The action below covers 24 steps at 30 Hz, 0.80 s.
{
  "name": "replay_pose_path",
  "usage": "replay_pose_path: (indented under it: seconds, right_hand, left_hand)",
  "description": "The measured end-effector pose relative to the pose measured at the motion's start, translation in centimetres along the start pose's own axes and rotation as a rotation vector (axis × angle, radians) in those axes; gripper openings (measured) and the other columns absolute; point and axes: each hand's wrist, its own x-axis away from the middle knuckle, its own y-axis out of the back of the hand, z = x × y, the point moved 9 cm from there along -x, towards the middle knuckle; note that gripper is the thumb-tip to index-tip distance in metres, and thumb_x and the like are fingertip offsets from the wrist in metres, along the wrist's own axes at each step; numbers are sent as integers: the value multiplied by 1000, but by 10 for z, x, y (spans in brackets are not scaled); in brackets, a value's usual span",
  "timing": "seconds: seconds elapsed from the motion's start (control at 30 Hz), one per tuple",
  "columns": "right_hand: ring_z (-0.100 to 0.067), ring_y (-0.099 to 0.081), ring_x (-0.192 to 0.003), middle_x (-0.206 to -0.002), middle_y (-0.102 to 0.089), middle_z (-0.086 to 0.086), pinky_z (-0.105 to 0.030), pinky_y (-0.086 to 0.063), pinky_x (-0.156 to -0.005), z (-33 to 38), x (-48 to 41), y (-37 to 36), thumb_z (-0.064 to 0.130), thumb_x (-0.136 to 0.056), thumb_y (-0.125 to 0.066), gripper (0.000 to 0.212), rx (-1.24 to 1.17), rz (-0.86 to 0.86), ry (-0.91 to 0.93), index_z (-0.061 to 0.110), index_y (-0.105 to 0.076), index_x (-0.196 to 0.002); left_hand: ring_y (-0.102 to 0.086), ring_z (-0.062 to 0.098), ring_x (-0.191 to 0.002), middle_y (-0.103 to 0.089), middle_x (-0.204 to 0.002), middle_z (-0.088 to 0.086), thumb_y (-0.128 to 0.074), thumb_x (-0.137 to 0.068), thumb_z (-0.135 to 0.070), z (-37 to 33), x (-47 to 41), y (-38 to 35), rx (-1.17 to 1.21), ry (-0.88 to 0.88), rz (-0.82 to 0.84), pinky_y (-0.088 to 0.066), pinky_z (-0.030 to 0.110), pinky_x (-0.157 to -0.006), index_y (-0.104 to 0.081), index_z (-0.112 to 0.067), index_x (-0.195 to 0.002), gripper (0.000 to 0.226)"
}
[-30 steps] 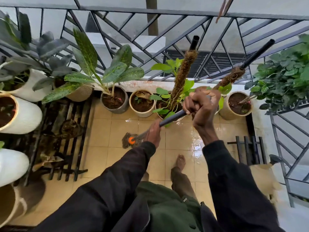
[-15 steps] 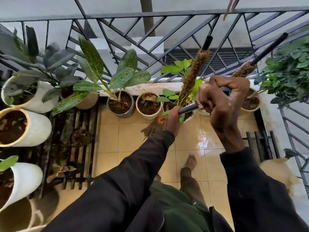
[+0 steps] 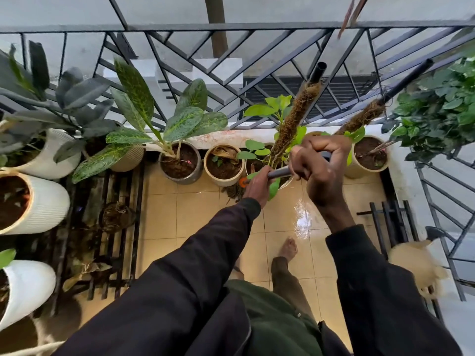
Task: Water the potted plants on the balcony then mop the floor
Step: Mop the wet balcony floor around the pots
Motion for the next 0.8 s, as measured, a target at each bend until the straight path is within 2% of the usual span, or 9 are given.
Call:
replay_pose_path:
  seconds: [0.07,0.1,0.17,0.33,0.47,0.53,0.63,0.73,0.8]
  right_hand:
    - [-22,-30,-36,-44,-35,13,-36,-28,-43,1,-4,1,2,-79,-56,44,-36,12,-34,28,-44,-46]
    - [-20,-29,-36,-45,-34,15,-33,-27,-45,1,-4,0,5,-79,-56,44,-59,19,-57,31,-45,-46]
    - [-16,-29,-37,-46,-35,16,-31,-27,-47,2,4,-2,9,-79,-56,40,-114,32,-65,30,-48,-46]
    - [-16,-34,-36,-48,-40,16,-36,-33,-46,1,34,-14,11,-80,-58,37,-185,26,31,33,-55,-51]
    - [-20,-39,-37,-51,-46,18,-40,-35,-38,-7,53,-47,12,-82,-56,35,-165,51,34,34,-57,-55]
    - [-25,-41,-38,-48,-47,6,-42,-36,-37,-10,66,-70,13,-84,-56,31,-95,85,45,24,-57,-55]
    - [-27,-40,-42,-47,-44,-10,-41,-33,-41,-20,93,-104,13,-87,-55,39,-11,158,34,1,-51,-51]
    - [-27,-38,-42,-48,-42,-11,-39,-30,-42,-13,99,-122,11,-87,-55,40,28,199,63,-2,-50,-49]
    - [-27,-37,-40,-46,-41,-12,-38,-30,-41,-5,91,-122,10,-87,-54,41,4,187,79,-1,-49,-48]
  left_hand:
    - [-56,38,-79,-56,-87,10,-48,-99,-28,-30,20,16,-52,-59,-5,-46,42,-65,-46,-24,-94,6]
    - [-53,33,-75,-54,-85,9,-51,-101,-19,-45,33,25,-69,-86,-14,-43,41,-65,-47,-20,-95,7]
    - [-57,27,-83,-61,-94,11,-52,-101,-7,-52,53,37,-136,-137,-82,-46,42,-72,-52,-10,-105,5]
    - [-69,33,-100,-71,-108,16,-60,-86,14,-22,92,55,-289,-163,-151,-56,47,-82,-60,-6,-117,37]
    - [-71,28,-90,-73,-103,11,-63,-84,15,16,102,86,-394,-160,-200,-61,45,-79,-61,-12,-121,46]
    - [-68,29,-94,-73,-105,12,-61,-87,13,33,102,111,-405,-118,-213,-56,40,-83,-65,-10,-119,40]
    - [-68,30,-94,-71,-105,14,-62,-82,17,55,100,134,-406,-159,-166,-50,32,-80,-65,-6,-113,39]
    - [-67,30,-92,-70,-105,16,-63,-73,22,60,99,139,-407,-239,-123,-48,29,-78,-65,-1,-112,45]
    - [-67,28,-89,-68,-103,13,-64,-80,17,54,97,142,-370,-251,-141,-49,30,-75,-63,-5,-111,38]
